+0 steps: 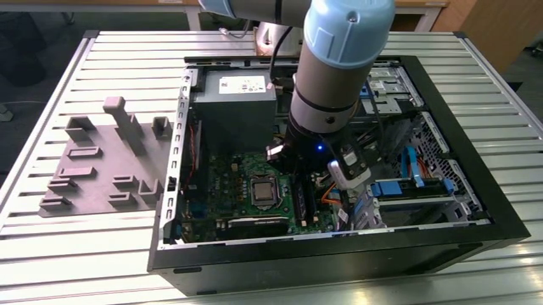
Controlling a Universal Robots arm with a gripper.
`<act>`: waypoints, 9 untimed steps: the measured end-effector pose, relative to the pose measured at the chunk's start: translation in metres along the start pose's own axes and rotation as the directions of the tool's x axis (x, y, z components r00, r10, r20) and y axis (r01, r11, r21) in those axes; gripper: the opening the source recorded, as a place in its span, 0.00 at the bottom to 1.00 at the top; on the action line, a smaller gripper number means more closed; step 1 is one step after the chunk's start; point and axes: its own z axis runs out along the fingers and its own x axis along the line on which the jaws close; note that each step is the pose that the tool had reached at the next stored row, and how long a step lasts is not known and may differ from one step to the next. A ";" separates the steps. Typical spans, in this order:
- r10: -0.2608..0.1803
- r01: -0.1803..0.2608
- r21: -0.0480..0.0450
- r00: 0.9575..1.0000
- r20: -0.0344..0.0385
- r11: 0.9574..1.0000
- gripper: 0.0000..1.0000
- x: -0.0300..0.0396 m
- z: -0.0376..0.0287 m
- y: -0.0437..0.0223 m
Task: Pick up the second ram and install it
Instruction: 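Insert the second ram into the second slot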
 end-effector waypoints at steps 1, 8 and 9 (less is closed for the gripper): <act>0.000 0.000 0.000 1.000 0.000 1.000 0.15 0.0000 0.0003 0.0000; 0.000 0.000 0.000 1.000 0.000 1.000 0.15 0.0000 0.0009 -0.0001; 0.000 0.000 0.001 1.000 0.000 1.000 0.16 0.0000 0.0008 -0.0001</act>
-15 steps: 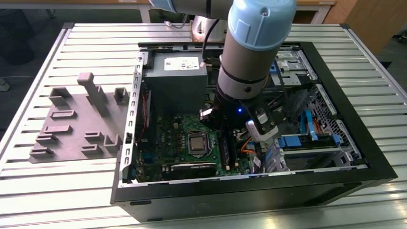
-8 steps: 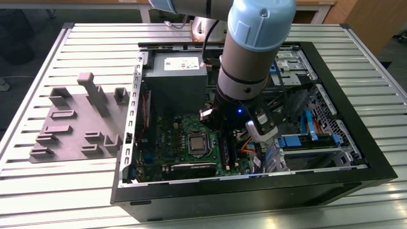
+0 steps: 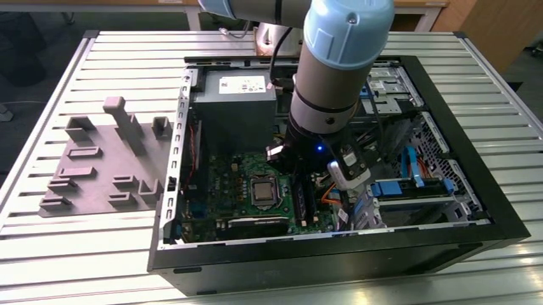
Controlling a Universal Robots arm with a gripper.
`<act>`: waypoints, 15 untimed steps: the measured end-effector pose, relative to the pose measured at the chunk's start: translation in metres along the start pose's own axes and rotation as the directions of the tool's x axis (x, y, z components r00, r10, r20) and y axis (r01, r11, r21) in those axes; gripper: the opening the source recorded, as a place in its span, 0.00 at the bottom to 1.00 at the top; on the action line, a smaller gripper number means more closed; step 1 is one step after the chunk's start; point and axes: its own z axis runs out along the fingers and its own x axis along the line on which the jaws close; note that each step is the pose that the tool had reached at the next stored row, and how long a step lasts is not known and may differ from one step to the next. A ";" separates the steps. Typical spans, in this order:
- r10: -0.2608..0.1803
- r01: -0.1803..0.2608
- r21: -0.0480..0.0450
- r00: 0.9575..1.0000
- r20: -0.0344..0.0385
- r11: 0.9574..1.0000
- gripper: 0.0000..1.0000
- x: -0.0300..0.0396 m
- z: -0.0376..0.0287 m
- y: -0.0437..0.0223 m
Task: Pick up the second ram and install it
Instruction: 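Insert the second ram into the second slot, then press down the second ram until it locks into place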
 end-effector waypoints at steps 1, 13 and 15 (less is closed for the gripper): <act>0.000 0.000 0.000 1.000 0.000 1.000 0.16 0.0000 0.0000 0.0000; 0.000 0.000 0.000 1.000 0.000 1.000 0.22 0.0005 -0.0174 0.0006; 0.000 0.000 0.000 1.000 0.000 1.000 0.14 0.0005 -0.0192 0.0007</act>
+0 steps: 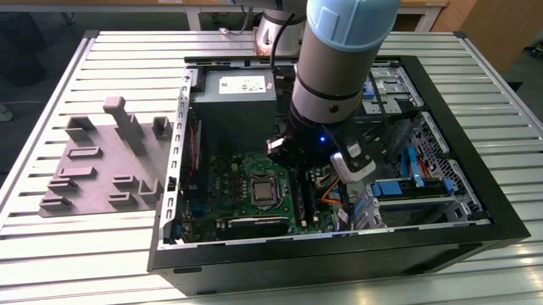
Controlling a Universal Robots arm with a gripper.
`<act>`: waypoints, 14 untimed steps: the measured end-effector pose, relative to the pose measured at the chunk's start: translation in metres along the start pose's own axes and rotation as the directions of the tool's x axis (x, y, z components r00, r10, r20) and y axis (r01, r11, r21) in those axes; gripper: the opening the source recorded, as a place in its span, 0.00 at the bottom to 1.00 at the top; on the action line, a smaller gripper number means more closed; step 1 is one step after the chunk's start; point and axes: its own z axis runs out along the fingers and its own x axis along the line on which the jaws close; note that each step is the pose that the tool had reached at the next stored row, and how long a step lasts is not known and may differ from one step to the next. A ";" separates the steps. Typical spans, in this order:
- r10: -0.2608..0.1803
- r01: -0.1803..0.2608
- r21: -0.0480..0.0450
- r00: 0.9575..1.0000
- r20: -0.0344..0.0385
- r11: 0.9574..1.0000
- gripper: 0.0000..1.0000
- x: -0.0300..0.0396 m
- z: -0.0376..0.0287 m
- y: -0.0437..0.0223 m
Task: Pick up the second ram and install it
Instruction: 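Press down the second ram until it locks into place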
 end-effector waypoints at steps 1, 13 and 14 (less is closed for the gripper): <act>0.000 0.000 0.000 1.000 0.000 1.000 0.14 0.0000 -0.0007 0.0000; 0.000 0.000 0.000 1.000 0.000 1.000 0.11 -0.0001 0.0032 -0.0001; 0.000 0.000 0.000 1.000 0.000 1.000 0.11 -0.0002 0.0042 -0.0001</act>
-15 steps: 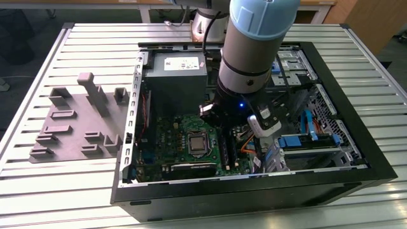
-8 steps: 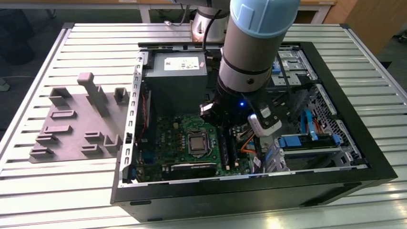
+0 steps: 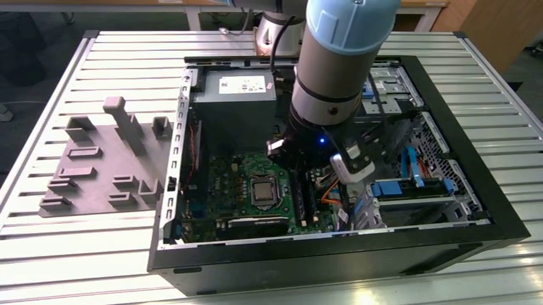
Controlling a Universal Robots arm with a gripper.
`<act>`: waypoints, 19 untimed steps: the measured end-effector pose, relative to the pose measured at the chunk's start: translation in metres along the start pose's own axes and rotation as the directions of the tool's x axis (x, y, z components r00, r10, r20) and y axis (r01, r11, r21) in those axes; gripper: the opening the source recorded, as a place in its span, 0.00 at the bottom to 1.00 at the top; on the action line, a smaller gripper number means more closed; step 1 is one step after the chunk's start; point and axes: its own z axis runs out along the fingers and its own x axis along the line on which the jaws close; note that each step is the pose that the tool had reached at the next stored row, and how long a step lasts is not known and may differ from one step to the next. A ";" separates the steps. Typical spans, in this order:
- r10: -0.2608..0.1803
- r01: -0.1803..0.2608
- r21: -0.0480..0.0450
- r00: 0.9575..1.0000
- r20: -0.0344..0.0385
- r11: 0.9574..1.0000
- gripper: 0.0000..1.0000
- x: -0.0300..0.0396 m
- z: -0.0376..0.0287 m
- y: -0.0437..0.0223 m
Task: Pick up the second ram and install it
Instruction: 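Press down the second ram until it locks into place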
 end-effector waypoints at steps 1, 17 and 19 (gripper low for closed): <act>0.000 0.000 0.000 1.000 0.000 1.000 0.11 0.0000 0.0009 0.0000; 0.000 0.000 -0.002 1.000 0.000 1.000 0.11 -0.0002 0.0043 0.0002; 0.000 0.000 -0.001 1.000 0.000 1.000 0.11 0.0000 -0.0024 0.0001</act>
